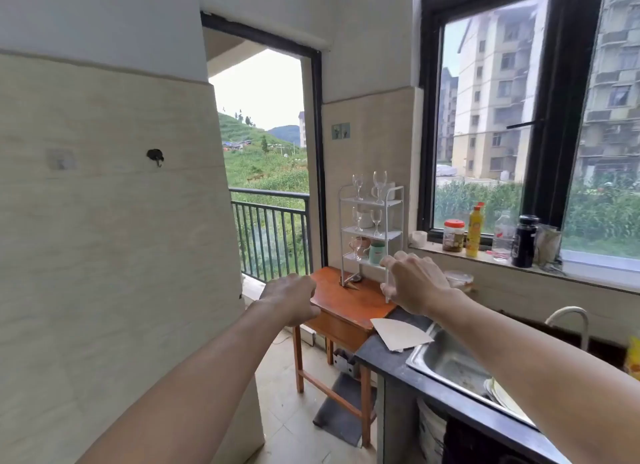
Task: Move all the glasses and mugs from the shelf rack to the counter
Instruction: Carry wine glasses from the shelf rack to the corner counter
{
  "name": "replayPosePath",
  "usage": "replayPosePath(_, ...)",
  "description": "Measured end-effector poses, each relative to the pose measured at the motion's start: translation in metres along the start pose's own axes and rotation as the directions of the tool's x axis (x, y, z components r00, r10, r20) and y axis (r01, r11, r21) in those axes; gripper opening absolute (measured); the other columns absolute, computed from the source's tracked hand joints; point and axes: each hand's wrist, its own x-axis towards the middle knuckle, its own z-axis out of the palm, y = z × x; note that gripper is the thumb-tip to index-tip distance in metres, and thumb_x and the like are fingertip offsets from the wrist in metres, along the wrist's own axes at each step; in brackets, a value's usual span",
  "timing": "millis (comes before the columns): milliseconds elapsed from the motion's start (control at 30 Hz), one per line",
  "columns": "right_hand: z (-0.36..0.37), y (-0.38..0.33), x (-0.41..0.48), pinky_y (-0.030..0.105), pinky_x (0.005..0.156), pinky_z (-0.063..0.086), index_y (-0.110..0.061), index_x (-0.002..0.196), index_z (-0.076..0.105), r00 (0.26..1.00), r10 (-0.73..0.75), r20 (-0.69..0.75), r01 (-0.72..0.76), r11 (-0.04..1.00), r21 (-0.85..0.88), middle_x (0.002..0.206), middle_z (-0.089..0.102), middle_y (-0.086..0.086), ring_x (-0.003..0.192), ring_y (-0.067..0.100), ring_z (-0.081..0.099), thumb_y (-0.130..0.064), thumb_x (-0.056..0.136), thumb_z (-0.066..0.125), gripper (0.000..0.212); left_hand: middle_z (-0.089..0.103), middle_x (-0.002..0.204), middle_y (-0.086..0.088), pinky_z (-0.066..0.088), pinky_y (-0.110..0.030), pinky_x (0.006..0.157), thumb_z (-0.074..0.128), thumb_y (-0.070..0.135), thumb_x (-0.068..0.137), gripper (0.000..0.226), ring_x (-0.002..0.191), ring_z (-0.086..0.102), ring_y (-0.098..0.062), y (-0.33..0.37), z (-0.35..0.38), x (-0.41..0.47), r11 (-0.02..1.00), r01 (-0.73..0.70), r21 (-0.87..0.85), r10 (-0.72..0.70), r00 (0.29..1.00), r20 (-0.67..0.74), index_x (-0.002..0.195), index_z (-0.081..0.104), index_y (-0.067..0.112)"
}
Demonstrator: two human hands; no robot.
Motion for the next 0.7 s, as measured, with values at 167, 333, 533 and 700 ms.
replayPosePath(167,0.046,0.021,0.059,0.041,0.090,0.049,-0.013,0.136,0.049,1.000,0.010,0.019,-0.010,1.000,0.022,0.119,0.062,0.011,0.105,0.028,0.061,-0.037,0.092,0.058,0.052,0.062,0.119,-0.005,0.042,-0.032,0.077,0.059,0.042,0.087,0.039,0.106,0.058,-0.023,-0.011,0.026,0.068,1.000,-0.001,0.016,0.001,1.000,0.024,0.119,0.059,0.019)
replayPosePath(333,0.090,0.049,0.134,0.041,0.092,0.049,-0.013,0.142,0.044,0.998,0.026,0.049,-0.029,0.997,0.067,0.126,0.060,0.012,0.110,0.029,0.060,-0.035,0.092,0.059,0.056,0.062,0.119,-0.004,0.042,-0.032,0.077,0.058,0.044,0.086,0.041,0.105,0.058,-0.023,-0.029,0.043,0.151,1.000,0.006,0.025,-0.007,0.999,0.036,0.119,0.058,0.021)
replayPosePath(533,0.130,0.077,0.226,0.038,0.086,0.051,-0.017,0.144,0.041,0.999,0.023,0.037,-0.028,0.990,0.141,0.126,0.060,0.011,0.107,0.029,0.061,-0.034,0.093,0.056,0.056,0.062,0.121,-0.003,0.040,-0.031,0.075,0.059,0.047,0.084,0.044,0.105,0.058,-0.023,-0.059,0.056,0.245,0.999,0.040,-0.033,-0.039,0.998,0.040,0.121,0.058,0.023)
replayPosePath(700,0.172,0.088,0.294,0.036,0.081,0.053,-0.017,0.138,0.047,0.999,0.028,0.044,-0.035,0.985,0.172,0.120,0.063,0.009,0.099,0.027,0.063,-0.034,0.093,0.058,0.049,0.062,0.121,-0.001,0.041,-0.031,0.076,0.059,0.049,0.082,0.045,0.107,0.058,-0.021,-0.092,0.076,0.320,0.995,0.040,-0.092,-0.036,0.998,0.042,0.121,0.059,0.025)
